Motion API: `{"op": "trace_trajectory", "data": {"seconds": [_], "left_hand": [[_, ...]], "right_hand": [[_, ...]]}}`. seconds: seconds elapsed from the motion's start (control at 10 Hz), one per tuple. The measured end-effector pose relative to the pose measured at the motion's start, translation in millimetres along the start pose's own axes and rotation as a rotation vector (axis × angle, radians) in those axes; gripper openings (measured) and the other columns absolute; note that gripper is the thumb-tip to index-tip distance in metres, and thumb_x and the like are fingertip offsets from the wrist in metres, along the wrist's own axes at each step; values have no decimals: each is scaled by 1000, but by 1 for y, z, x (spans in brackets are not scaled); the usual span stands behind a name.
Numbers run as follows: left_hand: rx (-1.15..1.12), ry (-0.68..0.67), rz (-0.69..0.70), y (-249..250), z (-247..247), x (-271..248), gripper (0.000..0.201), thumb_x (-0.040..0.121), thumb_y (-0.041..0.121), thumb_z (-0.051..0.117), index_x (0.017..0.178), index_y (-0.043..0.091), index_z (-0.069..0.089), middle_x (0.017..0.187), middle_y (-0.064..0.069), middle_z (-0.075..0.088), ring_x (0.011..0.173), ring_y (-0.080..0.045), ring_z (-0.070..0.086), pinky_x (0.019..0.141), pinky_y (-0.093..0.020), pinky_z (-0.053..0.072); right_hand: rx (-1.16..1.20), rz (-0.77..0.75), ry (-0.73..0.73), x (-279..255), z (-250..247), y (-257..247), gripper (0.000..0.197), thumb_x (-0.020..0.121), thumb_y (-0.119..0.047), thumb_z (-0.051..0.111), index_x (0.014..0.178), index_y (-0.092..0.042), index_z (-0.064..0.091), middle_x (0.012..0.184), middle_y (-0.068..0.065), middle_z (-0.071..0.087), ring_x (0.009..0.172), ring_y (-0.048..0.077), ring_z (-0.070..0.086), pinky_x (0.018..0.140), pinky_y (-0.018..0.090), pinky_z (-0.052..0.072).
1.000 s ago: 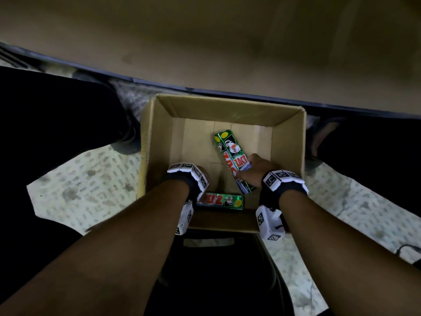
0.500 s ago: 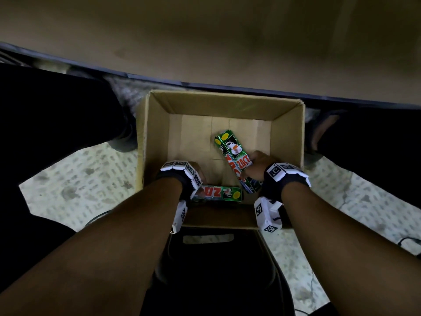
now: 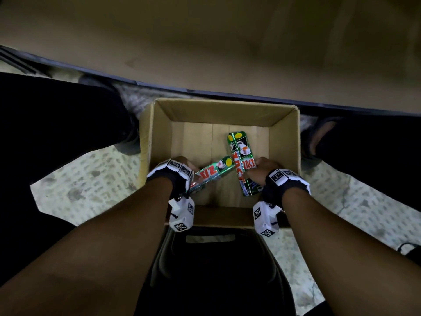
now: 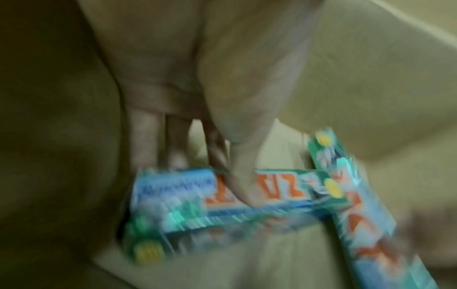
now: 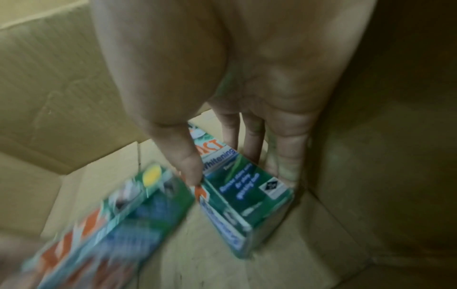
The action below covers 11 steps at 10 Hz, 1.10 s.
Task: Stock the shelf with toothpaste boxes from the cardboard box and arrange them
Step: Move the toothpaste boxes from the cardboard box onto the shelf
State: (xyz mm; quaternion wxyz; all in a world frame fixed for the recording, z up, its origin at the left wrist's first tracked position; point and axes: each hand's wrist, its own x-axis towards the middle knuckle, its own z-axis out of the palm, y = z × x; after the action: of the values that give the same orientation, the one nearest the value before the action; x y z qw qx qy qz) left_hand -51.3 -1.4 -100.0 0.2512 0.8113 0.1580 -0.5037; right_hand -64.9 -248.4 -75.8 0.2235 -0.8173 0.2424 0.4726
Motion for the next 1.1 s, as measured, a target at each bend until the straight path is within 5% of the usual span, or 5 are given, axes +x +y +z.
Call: {"op": "trace_trajectory", "data": {"seconds": [0.3,0.4,0.7,0.9,1.1], "left_hand": [[-143,-26,48,-7,0,0,59,71,36,85,124,22,64,122,-1,66,96,-19,63,85,-26,47],[-103,-73,56,4,1,3,67,73,32,84,133,19,55,133,-2,61,111,-22,61,98,-35,48],[-85,-46,152,11,1,-2,73,67,15,88,131,15,53,128,-5,63,108,-22,62,89,-29,49],[-175,-5,204,14,-2,-8,63,65,7,89,119,15,58,100,5,64,94,-16,63,63,-19,44],[-232,48,221,19,-1,-13,61,68,17,88,120,12,57,108,3,65,90,-8,59,69,-18,44]], "right_hand": [[2,0,-123,10,18,-13,67,64,-46,81,118,-14,58,114,8,68,88,24,69,85,41,59],[72,11,-60,11,20,-15,98,69,-38,84,145,-14,28,133,10,56,111,32,62,94,48,53],[257,-52,50,19,21,-20,101,72,-44,84,143,-15,18,132,8,54,111,30,62,83,35,54],[251,-17,40,21,19,-24,118,80,-33,81,155,-11,-7,146,11,46,122,32,56,96,42,54],[239,1,27,19,16,-21,122,79,-41,79,157,-16,-12,160,8,27,136,34,43,103,35,46]]}}
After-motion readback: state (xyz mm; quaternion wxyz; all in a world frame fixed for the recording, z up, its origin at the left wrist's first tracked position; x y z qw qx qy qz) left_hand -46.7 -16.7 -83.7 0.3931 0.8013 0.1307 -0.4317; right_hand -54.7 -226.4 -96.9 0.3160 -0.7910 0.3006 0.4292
